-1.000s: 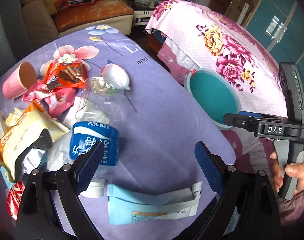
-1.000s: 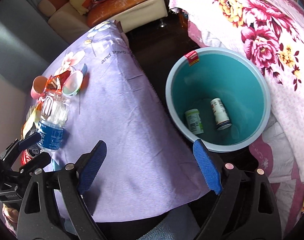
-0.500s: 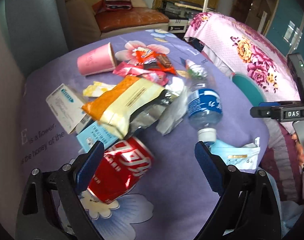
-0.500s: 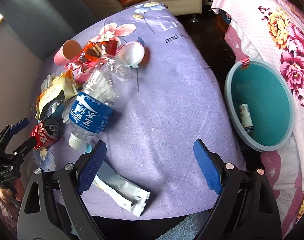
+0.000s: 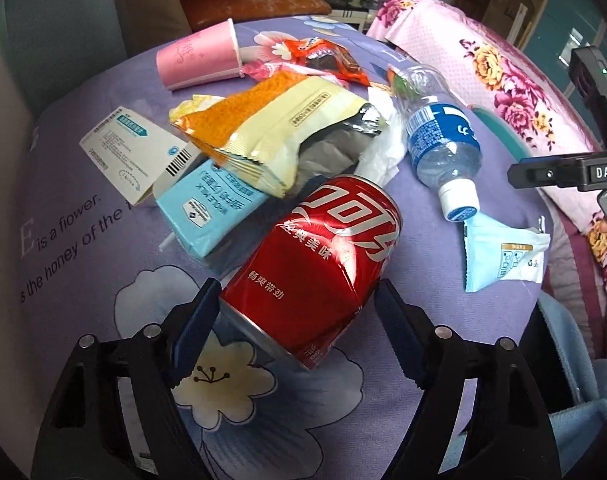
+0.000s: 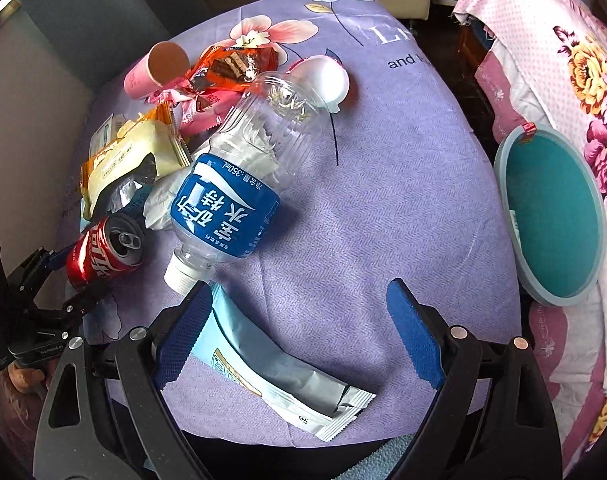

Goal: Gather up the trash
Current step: 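Grasp the red Coca-Cola can with left tool while right tool moves toward the water bottle, then grasp the clear water bottle with right tool while left tool holds the can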

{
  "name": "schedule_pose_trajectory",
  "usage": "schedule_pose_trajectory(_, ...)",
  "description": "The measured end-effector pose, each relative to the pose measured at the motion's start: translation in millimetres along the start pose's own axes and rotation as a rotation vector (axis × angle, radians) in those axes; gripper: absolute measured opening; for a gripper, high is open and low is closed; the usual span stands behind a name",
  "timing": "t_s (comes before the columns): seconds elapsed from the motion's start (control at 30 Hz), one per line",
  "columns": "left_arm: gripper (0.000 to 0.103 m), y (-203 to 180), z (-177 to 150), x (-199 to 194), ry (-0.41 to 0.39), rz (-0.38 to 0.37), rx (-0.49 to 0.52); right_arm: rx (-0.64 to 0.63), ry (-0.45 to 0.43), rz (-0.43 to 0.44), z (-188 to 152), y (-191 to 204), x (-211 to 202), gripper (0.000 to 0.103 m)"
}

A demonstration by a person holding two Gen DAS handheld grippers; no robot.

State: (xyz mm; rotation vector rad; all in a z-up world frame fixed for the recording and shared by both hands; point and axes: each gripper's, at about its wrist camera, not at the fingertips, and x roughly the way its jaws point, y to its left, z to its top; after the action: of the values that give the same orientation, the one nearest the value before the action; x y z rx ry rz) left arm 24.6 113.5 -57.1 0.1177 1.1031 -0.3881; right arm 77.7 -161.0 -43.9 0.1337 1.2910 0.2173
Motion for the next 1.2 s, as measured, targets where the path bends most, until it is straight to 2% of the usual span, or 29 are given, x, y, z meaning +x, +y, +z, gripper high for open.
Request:
schedule_pose_trajectory(0.2,0.080,-17,2,4,0.028,-0.057,0.031,0.024,0.007,-0.004,1,-9,6,0.085)
schedule_pose_trajectory(0.5,0.081,-32,17,32,0.070,0.049,0.126,0.030,0.010,0.001,3,-15,9,0.085)
schedule_pose_trajectory(0.6,0.086,-34,20,40,0.080,0.058,0.144,0.040,0.010,0.003,5,-18,9,0.085)
schedule_pose_trajectory(0.7,0.084,-33,21,43,0.078,0.003,0.121,0.043,0.007,0.007,9,-20,8,0.085)
schedule_pose_trajectory(0.73,0.074,-34,21,42,0.070,-0.013,0.113,0.043,0.003,0.007,11,-21,7,0.085)
schedule_pose_trajectory(0.77,0.073,-34,21,40,0.067,-0.023,0.104,0.042,-0.002,0.008,14,-21,6,0.085)
schedule_pose_trajectory(0.93,0.069,-30,25,29,0.047,-0.051,0.023,0.046,-0.021,0.028,31,-21,2,0.085)
schedule_pose_trajectory(1.1,0.067,-32,30,17,0.009,-0.085,0.002,0.054,-0.024,0.090,49,-13,11,0.085)
schedule_pose_trajectory(1.2,0.067,-31,29,25,0.029,-0.090,0.003,0.071,-0.010,0.138,61,-8,23,0.085)
